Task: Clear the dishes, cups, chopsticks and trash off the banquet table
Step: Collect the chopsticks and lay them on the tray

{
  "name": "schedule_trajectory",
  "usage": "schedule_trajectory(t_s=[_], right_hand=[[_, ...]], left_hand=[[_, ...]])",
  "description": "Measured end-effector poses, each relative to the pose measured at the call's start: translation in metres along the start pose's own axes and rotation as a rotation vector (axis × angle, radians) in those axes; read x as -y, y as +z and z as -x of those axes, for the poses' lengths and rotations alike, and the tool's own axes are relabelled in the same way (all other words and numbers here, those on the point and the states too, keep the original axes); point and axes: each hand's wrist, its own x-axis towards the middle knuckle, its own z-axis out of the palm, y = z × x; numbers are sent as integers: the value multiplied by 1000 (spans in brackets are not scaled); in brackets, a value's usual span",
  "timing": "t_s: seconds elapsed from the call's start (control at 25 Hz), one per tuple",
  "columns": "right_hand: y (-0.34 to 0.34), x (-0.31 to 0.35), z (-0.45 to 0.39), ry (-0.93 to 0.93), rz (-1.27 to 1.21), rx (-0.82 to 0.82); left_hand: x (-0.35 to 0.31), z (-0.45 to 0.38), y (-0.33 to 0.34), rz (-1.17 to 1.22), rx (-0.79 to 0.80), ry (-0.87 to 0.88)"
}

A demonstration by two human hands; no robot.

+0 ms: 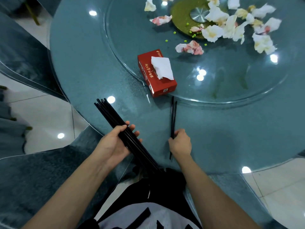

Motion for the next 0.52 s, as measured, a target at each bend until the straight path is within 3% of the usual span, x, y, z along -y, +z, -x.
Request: schedule_trajectory(t_s=[0.32,0.52], right_hand=[[-4,-20,13,53,134,21],[-20,-29,30,-30,87,54]], left_hand=[[3,-1,0,-40,25,-7],[9,-3,12,-60,43,-43]])
